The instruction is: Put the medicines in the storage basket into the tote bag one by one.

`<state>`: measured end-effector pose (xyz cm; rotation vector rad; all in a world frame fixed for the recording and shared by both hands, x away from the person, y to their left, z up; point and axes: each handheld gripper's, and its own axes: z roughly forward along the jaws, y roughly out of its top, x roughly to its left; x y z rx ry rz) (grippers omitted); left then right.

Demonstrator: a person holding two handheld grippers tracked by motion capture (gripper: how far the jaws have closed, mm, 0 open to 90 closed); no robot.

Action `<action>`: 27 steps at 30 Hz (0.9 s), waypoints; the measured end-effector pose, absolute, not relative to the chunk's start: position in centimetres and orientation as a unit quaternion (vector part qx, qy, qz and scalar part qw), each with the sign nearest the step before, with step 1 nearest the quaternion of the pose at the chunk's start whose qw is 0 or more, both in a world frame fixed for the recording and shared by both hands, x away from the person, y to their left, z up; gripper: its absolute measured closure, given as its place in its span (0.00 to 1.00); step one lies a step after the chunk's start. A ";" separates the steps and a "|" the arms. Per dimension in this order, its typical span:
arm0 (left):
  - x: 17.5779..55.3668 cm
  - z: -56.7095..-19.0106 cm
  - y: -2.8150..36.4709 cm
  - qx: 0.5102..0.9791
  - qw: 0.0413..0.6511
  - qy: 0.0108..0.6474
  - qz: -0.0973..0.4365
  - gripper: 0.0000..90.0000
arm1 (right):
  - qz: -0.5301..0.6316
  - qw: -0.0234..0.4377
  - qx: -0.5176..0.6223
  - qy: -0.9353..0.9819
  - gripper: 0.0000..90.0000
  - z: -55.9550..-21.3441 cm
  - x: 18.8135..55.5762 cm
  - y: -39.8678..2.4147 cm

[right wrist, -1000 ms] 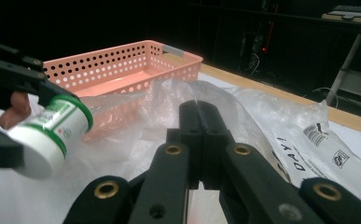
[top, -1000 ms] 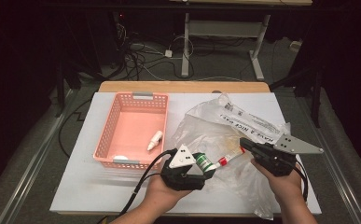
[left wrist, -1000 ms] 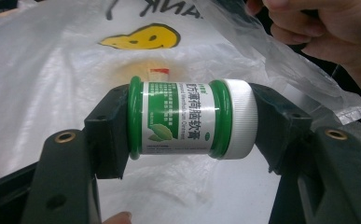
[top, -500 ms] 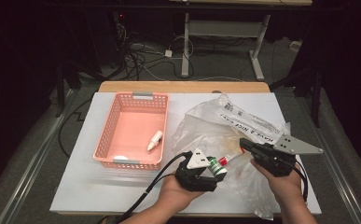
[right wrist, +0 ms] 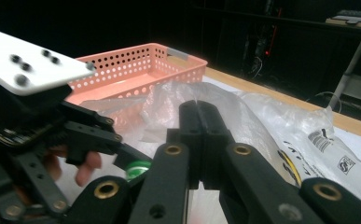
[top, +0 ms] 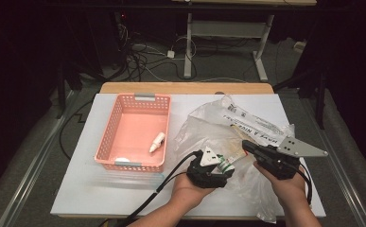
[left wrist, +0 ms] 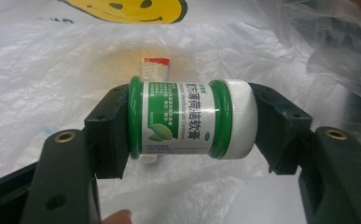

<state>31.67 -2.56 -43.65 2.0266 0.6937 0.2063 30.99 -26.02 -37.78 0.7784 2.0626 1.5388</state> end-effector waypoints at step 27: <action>37.4 -45.8 -6.1 0.819 0.449 0.328 0.142 0.39 | 0.568 0.218 0.279 0.743 1.00 -37.5 31.2 -25.6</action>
